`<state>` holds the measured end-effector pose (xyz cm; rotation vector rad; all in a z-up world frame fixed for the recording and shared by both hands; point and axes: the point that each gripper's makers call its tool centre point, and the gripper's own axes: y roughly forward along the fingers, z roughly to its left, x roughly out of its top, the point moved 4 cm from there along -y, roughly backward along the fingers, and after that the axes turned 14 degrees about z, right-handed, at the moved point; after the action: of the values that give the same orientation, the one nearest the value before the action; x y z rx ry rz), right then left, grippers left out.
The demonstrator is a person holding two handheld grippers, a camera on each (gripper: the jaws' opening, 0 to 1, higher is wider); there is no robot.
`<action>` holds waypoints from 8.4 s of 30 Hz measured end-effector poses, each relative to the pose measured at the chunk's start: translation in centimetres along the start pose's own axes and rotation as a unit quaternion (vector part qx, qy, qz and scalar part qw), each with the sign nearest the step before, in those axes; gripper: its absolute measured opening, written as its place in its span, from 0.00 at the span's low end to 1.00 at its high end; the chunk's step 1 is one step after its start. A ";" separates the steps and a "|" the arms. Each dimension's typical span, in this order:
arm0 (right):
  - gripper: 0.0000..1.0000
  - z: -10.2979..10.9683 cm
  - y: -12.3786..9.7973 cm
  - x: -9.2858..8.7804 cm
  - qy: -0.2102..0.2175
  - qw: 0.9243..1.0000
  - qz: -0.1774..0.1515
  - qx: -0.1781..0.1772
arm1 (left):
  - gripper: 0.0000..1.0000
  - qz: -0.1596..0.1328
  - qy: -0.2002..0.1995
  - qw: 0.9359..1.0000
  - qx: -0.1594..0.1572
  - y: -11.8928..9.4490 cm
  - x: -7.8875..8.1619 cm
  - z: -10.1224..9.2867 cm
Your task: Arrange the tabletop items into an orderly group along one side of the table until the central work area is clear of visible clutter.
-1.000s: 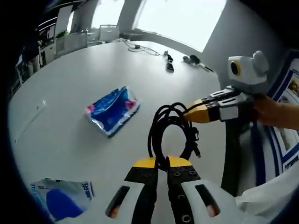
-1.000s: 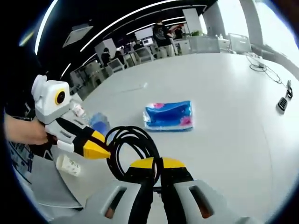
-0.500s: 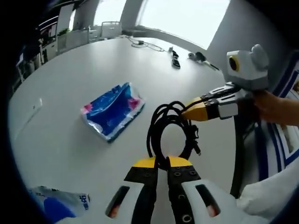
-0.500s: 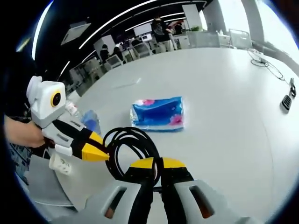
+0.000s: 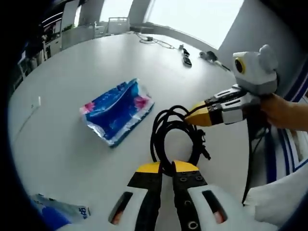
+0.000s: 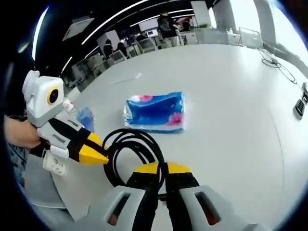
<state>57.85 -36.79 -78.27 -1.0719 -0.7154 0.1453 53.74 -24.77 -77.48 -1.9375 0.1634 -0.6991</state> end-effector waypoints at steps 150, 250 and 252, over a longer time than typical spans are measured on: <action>0.61 13.5 -1.1 5.7 -0.133 0.988 -0.042 -0.065 | 0.72 -0.151 -0.086 0.977 0.123 -27.1 -17.0 12.8; 0.59 16.9 2.0 -1.6 -0.015 1.000 -0.022 -0.007 | 0.68 -0.104 -0.099 0.985 0.099 -18.9 -18.1 16.3; 0.58 17.3 2.4 -1.6 -0.008 1.000 -0.021 0.001 | 0.68 -0.097 -0.091 0.986 0.104 -18.4 -17.9 16.4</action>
<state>46.80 -23.35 -76.26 -1.0548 -0.7510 0.1176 44.39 3.97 -73.78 -1.8181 -0.2062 -0.6345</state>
